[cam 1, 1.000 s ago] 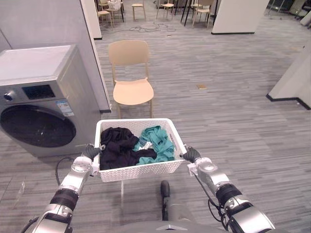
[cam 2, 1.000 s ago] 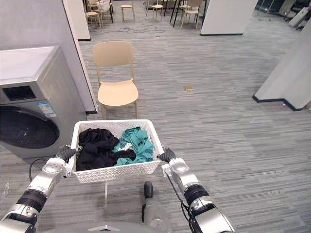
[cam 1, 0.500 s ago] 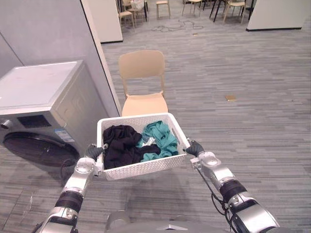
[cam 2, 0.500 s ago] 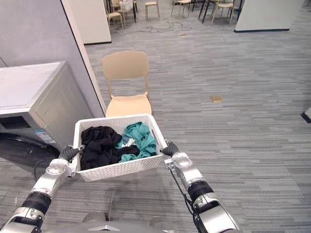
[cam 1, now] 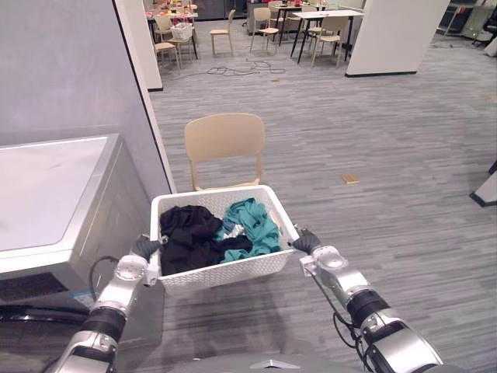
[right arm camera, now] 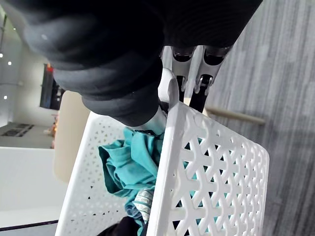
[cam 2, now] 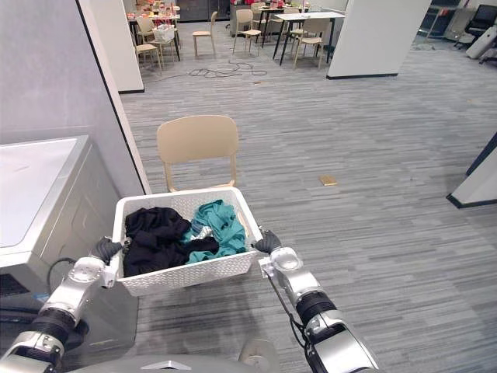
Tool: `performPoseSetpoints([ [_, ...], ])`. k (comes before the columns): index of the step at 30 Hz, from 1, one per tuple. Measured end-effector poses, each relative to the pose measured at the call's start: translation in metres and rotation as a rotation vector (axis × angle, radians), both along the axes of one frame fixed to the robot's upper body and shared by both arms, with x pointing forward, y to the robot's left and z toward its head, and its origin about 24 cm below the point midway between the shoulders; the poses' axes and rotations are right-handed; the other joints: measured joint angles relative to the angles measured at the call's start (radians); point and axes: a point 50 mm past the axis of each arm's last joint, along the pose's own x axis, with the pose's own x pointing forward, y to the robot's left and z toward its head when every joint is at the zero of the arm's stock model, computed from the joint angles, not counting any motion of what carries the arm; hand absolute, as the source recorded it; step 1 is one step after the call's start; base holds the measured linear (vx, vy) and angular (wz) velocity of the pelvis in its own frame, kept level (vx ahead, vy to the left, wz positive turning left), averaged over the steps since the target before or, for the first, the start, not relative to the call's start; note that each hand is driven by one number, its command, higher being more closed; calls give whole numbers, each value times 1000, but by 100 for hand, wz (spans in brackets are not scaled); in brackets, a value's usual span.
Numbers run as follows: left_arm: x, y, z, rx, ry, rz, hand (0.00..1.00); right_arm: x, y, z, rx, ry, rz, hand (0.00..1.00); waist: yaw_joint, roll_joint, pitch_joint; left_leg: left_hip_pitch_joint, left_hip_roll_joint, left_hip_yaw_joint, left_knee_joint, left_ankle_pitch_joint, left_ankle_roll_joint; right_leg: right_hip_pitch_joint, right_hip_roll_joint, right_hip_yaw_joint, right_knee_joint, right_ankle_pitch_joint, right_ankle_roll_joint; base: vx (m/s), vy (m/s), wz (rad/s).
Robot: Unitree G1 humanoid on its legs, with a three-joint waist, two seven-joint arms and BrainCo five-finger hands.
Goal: Pick up the laundry basket with both hands and put the clothes into the washing machine.
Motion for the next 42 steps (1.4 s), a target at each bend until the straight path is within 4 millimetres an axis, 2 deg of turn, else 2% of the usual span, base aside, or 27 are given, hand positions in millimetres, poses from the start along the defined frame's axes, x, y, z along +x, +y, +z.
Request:
performPoseSetpoints([
  [1, 2, 2, 4, 9, -15, -4, 100, 0, 2, 0, 9, 0, 0, 100, 0, 0, 1, 0, 12, -2, -8, -8, -11, -18, 16, -11, -172, 18, 9, 245, -41, 13],
  [2, 2, 2, 5, 10, -19, -5, 100, 0, 2, 0, 12, 2, 0, 100, 0, 0, 1, 0, 20, -2, -6, -16, -15, -17, 22, -12, -273, 46, 11, 246, -78, 11],
  [3, 2, 3, 6, 14, -21, -4, 100, 0, 3, -1, 18, 4, -3, 100, 1, -3, 0, -1, 26, -1, 1, -32, -32, -8, 23, -16, -448, 102, 15, 249, -118, 16],
  [4, 2, 4, 6, 15, -22, -4, 100, -1, 6, -2, 30, 7, -5, 100, 0, -14, 2, 0, 26, -10, 6, -45, -47, -6, 17, -22, -494, 154, 23, 255, -150, 27],
  [5, 2, 4, 6, 17, -22, -3, 100, -3, 7, -4, 31, 13, -8, 100, -5, -40, -6, 10, 23, -24, 10, -61, -64, -1, 0, -32, -484, 186, 9, 273, -245, 54],
  [6, 3, 7, 8, 28, -25, -3, 100, -5, 9, -6, 39, 19, -11, 100, -14, -81, -12, 14, 10, -54, 33, -96, -95, 36, -14, -39, -491, 201, 4, 296, -349, 57],
  [7, 3, 7, 8, 23, -29, 8, 100, -4, 8, -5, 38, 14, -19, 100, -15, -75, -11, 6, 26, -70, 60, -123, -121, 39, -8, -52, -493, 283, 33, 358, -456, 56],
  [9, 8, -9, 7, -36, -56, 26, 100, 1, -6, 2, -7, -9, -42, 100, -2, 21, -13, -38, 149, -95, 114, -154, -165, 60, 84, -125, -551, 283, 25, 306, -352, 23],
  [11, 16, -11, 14, -44, -81, 33, 100, 12, -7, 13, -19, -47, -38, 100, -1, 52, 6, -40, 197, -90, 80, -125, -193, 59, 132, -158, -561, 302, -13, 248, -240, 11],
  [12, 23, -11, 19, -47, -100, 38, 100, 18, -7, 20, -25, -70, -37, 100, -4, 52, 26, -39, 211, -80, 61, -102, -201, 58, 143, -173, -558, 305, -25, 158, -208, 19],
  [13, 33, -12, 26, -48, -120, 40, 100, 25, -7, 28, -32, -98, -39, 100, -6, 50, 53, -39, 219, -77, 56, -89, -205, 57, 149, -182, -551, 302, -32, 81, -174, 16],
  [16, 68, -6, 61, -41, -217, 73, 100, 59, 1, 72, -35, -236, -40, 100, -10, 44, 184, -38, 220, -52, 66, -83, -204, 49, 152, -173, -520, 299, -36, -38, -104, -5],
  [17, 75, -4, 71, -32, -244, 81, 100, 65, 4, 81, -33, -262, -32, 100, -7, 36, 209, -41, 216, -47, 69, -83, -204, 37, 148, -166, -509, 299, -36, -147, -34, -15],
  [18, 87, 3, 92, -6, -301, 94, 100, 74, 11, 97, -23, -307, -25, 100, -4, 19, 256, -54, 208, -40, 71, -83, -204, 19, 142, -158, -497, 301, -37, -126, -24, -9],
  [20, 100, 12, 121, 30, -382, 117, 100, 83, 23, 114, 6, -359, -30, 100, 3, -2, 329, -71, 208, -41, 101, -84, -205, 13, 142, -149, -497, 311, -42, -165, -46, -7],
  [22, 111, 17, 138, 45, -413, 141, 100, 91, 30, 123, 29, -366, -36, 100, 20, -9, 338, -131, 206, -46, 125, -87, -207, -33, 139, -147, -497, 321, -44, -177, -62, -5],
  [25, 121, 17, 157, 35, -453, 189, 100, 103, 39, 140, 40, -391, -65, 100, 27, -11, 346, -198, 199, -53, 139, -80, -204, -97, 131, -148, -498, 334, -40, -102, -43, 4],
  [29, 134, 13, 185, 31, -521, 212, 100, 115, 40, 162, 82, -424, -112, 100, 39, -15, 369, -239, 191, -62, 139, -63, -204, -140, 123, -149, -490, 350, -49, -23, -13, 5],
  [32, 145, 5, 216, 21, -593, 202, 100, 125, 38, 186, 115, -464, -171, 100, 44, -17, 388, -274, 190, -75, 152, -62, -204, -167, 119, -154, -483, 351, -50, -20, -7, 6],
  [37, 150, -1, 246, 17, -679, 206, 100, 132, 35, 215, 183, -521, -220, 100, 43, -16, 402, -311, 182, -80, 152, -60, -204, -205, 112, -155, -478, 351, -51, 4, 2, 1],
  [38, 152, -4, 252, 10, -696, 204, 0, 134, 33, 221, 205, -535, -241, 100, 44, -16, 402, -325, 178, -81, 153, -59, -203, -219, 107, -156, -475, 351, -50, 28, 12, 7],
  [42, 156, -13, 264, -44, -731, 217, 0, 138, 25, 232, 252, -536, -306, 100, 45, -16, 403, -349, 176, -89, 153, -57, -201, -238, 101, -166, -472, 351, -50, 44, 9, 6],
])
